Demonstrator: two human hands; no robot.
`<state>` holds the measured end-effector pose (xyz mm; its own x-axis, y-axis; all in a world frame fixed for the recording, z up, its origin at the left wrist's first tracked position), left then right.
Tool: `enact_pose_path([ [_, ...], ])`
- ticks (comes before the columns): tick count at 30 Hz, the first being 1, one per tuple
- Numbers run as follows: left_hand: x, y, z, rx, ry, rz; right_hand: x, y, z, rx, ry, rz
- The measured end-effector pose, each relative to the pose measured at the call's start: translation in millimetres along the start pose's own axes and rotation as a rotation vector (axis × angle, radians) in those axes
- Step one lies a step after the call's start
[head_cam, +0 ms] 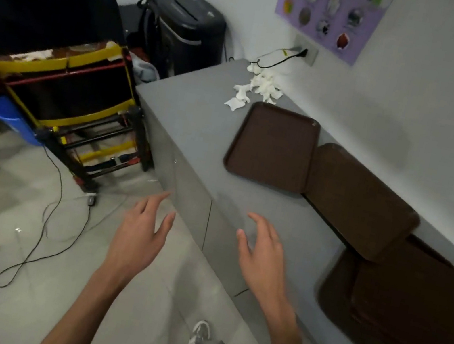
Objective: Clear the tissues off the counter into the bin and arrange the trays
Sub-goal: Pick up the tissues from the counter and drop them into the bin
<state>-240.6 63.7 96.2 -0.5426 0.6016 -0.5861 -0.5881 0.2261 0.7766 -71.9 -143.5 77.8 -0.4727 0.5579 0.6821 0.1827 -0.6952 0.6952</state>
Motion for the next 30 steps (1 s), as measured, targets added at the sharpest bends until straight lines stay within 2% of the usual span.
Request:
enact_pose_path([
  [3,24,-2,39,-0.011,0.069,0.024,11,-40,51,0.042,0.023,-0.001],
  [9,76,-15,134,-0.001,0.084,0.01,33,-114,137,0.041,0.036,0.003],
  [22,140,-52,390,0.281,-0.183,-0.023,100,-229,273,-0.077,-0.155,-0.113],
  [30,131,-87,497,0.281,-0.286,-0.083,91,-273,375,-0.033,-0.205,-0.235],
])
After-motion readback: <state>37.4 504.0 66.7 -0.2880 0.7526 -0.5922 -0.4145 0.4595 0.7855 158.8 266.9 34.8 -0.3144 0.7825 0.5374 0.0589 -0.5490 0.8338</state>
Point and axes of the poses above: each hand's wrist, its own z-axis towards the middle knuckle, its own y-axis out of the back of the hand, x = y × z, the point moved 4 cm from there along z, towards the middle knuckle, and after that the axes turned 13 degrees about -x, right-handed, at the moved point
